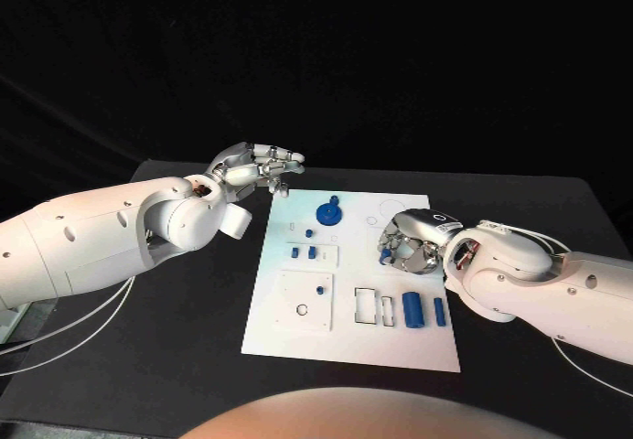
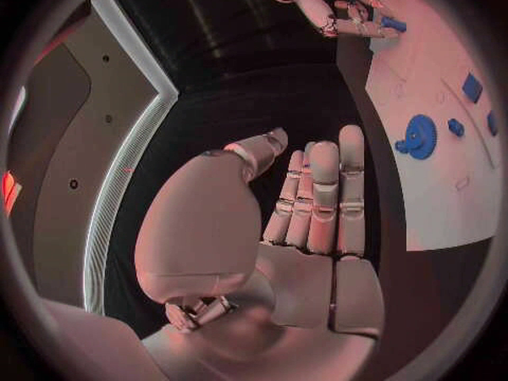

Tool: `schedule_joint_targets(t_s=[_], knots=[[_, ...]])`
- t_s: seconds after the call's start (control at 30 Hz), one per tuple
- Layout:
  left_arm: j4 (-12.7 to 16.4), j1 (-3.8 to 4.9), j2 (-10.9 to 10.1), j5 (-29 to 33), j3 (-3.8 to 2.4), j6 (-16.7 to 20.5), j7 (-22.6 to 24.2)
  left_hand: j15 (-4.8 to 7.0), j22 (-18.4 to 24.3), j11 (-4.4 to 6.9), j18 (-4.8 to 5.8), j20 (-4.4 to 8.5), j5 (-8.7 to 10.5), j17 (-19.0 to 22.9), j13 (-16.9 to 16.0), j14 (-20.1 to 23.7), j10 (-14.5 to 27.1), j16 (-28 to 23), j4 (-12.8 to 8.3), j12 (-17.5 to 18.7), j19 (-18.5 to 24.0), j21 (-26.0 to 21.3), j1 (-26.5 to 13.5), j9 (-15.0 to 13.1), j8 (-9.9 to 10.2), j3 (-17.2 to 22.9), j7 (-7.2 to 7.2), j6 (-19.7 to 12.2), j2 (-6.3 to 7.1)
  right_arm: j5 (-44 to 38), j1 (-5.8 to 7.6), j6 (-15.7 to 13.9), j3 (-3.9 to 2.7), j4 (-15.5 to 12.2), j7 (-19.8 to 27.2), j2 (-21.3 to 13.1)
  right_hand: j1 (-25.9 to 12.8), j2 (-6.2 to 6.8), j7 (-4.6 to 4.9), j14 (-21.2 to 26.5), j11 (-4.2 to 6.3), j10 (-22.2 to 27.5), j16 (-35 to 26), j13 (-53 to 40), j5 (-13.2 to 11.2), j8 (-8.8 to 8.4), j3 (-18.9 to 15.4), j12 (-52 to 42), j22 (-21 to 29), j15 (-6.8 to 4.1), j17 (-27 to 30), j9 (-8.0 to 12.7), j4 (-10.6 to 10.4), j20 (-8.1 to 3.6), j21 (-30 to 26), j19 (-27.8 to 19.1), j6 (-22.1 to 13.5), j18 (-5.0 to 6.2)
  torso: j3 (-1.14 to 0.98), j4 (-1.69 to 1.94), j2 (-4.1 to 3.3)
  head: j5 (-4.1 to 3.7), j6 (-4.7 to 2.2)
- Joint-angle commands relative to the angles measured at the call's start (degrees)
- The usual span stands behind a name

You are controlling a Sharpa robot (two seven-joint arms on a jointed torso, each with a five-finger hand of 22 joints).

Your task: Assemble the parts on the task board

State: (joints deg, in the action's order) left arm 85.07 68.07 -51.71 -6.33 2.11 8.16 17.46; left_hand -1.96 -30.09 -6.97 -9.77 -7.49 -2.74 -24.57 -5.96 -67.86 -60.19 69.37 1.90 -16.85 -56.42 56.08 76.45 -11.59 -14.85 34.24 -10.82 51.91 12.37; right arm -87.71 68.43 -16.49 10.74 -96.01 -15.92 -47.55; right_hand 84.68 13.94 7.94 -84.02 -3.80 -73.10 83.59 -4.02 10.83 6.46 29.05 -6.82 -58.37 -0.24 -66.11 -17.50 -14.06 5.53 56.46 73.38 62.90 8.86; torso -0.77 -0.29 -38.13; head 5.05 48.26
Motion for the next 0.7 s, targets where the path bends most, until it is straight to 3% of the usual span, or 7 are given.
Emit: schedule_joint_targets(t_s=[0.03,0.3,0.7], knots=[[0.12,0.02,0.06,0.03,-0.04,-1.05,0.1,-0.4,0.05,0.09,-0.8,-0.27,-0.18,-0.03,-0.08,0.19,0.38,0.05,0.04,-0.21,0.07,-0.38,0.0,-0.06,-0.28,-0.38,-0.01,-0.57,-0.43,0.15,-0.05,0.17,0.01,0.07,0.29,0.23,-0.17,-0.97,-0.4,-1.86,0.39,-1.16,0.32,-0.25,-0.11,0.96,0.92,-0.4,-0.49,-0.67,-0.52,-0.54,0.38,-0.39,0.47,0.46,1.12,-1.13,-0.02,0.01,-0.01,-0.05,0.07],[0.18,0.02,0.0,0.03,-0.04,-1.09,-0.01,-0.4,0.06,0.08,-0.8,-0.28,-0.18,-0.07,-0.08,0.18,0.42,0.08,0.06,-0.23,0.06,-0.39,0.0,-0.07,-0.3,-0.41,-0.02,-0.6,-0.44,-0.24,-0.14,2.66,0.01,0.26,-0.1,0.55,-0.62,-2.36,-1.0,-2.03,0.89,-2.49,0.58,-0.37,-0.09,2.21,2.47,-0.14,-1.0,-1.1,-1.32,-1.48,1.35,-0.83,0.72,0.66,1.99,-1.22,0.05,-0.01,-0.02,-0.13,0.33],[0.19,0.02,-0.1,-0.01,-0.04,-1.13,-0.32,-0.4,0.1,0.09,-0.82,-0.28,-0.19,-0.07,-0.08,0.23,0.7,0.13,-0.07,-0.29,0.01,-0.42,0.38,-0.1,-0.42,-0.28,0.01,-0.64,-0.69,-0.67,-0.21,-1.38,0.01,-0.23,-0.26,0.06,-1.2,-2.49,-1.06,-2.08,0.89,-2.53,0.68,-0.28,-0.1,2.83,3.33,0.45,-0.8,-1.15,-1.75,-2.12,1.88,-0.95,0.32,0.5,1.95,-1.16,0.0,0.01,0.03,0.01,0.39]])
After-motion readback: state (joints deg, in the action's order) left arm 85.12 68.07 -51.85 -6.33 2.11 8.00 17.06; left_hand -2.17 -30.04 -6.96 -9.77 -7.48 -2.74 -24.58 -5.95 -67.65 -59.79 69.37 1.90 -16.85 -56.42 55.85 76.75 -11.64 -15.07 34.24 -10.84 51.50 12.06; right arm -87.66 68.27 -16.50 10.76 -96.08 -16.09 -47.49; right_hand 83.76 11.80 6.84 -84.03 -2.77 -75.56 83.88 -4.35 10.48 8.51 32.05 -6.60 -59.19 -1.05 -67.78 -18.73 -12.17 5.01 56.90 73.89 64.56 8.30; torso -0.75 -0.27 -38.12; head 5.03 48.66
